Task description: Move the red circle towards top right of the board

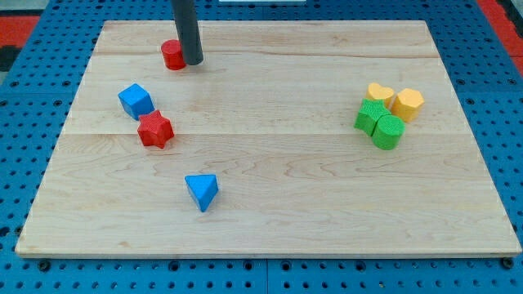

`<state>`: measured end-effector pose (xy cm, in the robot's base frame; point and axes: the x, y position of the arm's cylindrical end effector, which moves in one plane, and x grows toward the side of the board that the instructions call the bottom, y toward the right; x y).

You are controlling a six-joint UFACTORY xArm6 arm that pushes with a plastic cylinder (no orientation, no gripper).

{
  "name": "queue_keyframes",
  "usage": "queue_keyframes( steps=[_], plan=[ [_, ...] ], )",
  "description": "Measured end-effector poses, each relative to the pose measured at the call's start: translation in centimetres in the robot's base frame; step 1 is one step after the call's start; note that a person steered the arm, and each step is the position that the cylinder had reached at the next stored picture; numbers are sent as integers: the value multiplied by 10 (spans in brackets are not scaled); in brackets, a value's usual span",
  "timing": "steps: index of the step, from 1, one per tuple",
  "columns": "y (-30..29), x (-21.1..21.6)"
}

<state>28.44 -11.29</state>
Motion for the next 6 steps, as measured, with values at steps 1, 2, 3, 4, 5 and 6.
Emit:
queue_keyframes(
  steps=[1,2,3,4,5,6],
  plan=[
    [1,-20],
    [-10,-27],
    [-36,-40],
    [-38,-41],
    [-39,-41],
    [-54,-41]
  ],
)
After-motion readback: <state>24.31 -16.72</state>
